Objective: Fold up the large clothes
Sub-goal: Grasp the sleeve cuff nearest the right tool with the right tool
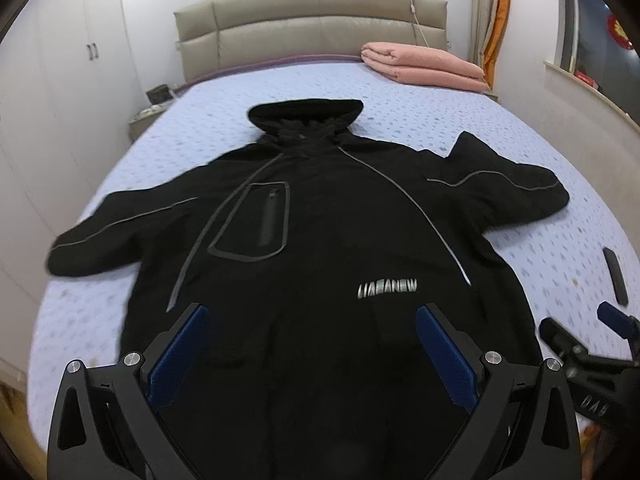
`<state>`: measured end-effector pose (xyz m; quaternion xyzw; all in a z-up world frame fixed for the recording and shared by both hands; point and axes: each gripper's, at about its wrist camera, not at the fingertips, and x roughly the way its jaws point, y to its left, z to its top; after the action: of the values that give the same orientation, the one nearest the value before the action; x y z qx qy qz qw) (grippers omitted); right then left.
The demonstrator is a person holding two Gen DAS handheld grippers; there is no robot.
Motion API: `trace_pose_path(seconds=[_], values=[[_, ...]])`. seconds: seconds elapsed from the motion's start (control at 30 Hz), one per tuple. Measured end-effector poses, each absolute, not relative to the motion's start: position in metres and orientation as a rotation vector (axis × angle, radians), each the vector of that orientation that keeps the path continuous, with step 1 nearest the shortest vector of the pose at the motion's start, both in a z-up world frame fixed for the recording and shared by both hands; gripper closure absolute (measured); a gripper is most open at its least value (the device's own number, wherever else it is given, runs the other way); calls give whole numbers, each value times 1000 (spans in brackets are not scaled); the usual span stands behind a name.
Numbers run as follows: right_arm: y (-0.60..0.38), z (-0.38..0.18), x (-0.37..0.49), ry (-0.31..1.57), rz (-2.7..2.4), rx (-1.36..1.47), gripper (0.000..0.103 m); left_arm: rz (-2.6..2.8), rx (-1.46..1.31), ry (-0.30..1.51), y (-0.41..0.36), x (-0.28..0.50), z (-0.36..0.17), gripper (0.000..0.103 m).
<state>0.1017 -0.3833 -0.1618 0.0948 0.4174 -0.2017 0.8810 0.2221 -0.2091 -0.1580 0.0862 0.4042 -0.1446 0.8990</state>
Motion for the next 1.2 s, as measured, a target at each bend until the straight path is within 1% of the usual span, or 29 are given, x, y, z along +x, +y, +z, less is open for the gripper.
trace_pose_path(seconds=[0.23,0.43,0.6,0.73,0.9,1.03,1.1,1.13,1.2], values=[[-469,-163,148,881,-503,256,0,-336,229,884,-270,282,-173,1],[-575,-144,164,881,-597,307,1,-349,246,929,-335,318,-169,1],[-673,-147,188,901,-638,361,7,-335,227,950,-391,345,-168,1],[-759,-172,209,928,-591,552,11,-309,234,959,-433,363,-177,1],[-833,-212,234,963,-544,736,21,-281,231,989,-470,377,-194,1],[-862,-241,251,983,-483,829,21,-266,252,1017,-494,385,-208,1],[-869,-254,259,991,-438,889,26,-266,264,1024,-502,387,-212,1],[-871,-259,263,994,-434,902,32,-266,270,1026,-507,388,-214,1],[-870,-254,268,983,-442,850,59,-260,288,1029,-516,390,-218,1]])
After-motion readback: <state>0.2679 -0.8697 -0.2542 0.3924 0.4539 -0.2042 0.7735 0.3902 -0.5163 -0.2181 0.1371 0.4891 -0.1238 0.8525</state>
